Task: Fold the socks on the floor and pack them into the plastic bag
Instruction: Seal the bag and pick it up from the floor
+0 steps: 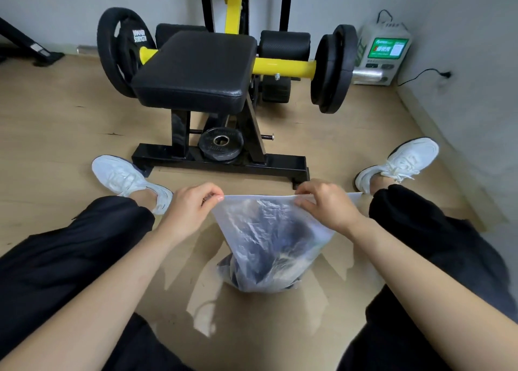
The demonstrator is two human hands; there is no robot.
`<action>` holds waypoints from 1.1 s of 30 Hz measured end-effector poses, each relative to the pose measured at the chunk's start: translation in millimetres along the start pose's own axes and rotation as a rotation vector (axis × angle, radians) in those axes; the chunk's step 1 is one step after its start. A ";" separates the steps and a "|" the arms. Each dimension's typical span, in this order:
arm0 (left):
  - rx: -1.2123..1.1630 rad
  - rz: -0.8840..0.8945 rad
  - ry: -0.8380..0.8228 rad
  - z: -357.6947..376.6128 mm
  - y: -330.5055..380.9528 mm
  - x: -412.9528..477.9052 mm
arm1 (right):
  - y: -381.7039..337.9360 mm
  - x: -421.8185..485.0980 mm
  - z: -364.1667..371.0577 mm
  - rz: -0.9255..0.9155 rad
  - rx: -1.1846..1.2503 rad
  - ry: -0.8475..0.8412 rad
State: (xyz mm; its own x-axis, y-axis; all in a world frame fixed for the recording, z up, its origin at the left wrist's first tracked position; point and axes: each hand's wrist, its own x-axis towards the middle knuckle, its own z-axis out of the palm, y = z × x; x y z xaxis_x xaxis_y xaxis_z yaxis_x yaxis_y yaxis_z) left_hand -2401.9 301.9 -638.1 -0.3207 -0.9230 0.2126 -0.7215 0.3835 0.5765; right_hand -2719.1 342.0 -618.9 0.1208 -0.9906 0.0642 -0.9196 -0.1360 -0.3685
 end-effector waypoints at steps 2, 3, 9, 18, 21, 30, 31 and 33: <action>0.019 -0.068 -0.020 -0.7 -10.7 -2.0 | 17.2 -7.1 -8.6 0.093 -0.135 -0.047; 0.001 -0.104 -0.033 -0.2 -12.8 -3.4 | 22.4 -11.7 -13.0 0.152 -0.142 -0.066; -0.117 -0.163 -0.035 -10.9 20.1 6.5 | 10.7 -24.5 -40.5 0.285 0.082 -0.081; -0.237 -0.159 0.001 -35.0 89.6 49.5 | -29.1 18.0 -105.1 0.133 0.151 -0.127; -0.219 -0.138 0.034 -46.0 109.2 72.4 | -19.5 30.4 -140.3 0.102 0.141 -0.061; 0.300 0.351 -0.258 -31.1 190.4 146.2 | 25.2 33.8 -192.5 -0.049 0.133 0.135; 0.270 0.356 -0.326 -20.9 195.8 152.5 | 35.1 36.4 -194.4 -0.039 0.126 0.145; 0.242 0.363 -0.342 2.6 199.0 165.4 | 57.8 43.8 -197.4 -0.014 0.129 0.167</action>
State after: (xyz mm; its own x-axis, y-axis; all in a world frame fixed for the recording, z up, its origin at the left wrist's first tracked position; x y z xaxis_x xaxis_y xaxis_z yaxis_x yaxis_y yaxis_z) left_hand -2600.1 225.7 -490.3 -0.7271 -0.6827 0.0725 -0.6348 0.7088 0.3076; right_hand -2840.7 293.6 -454.2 0.0593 -0.9739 0.2190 -0.8614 -0.1608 -0.4818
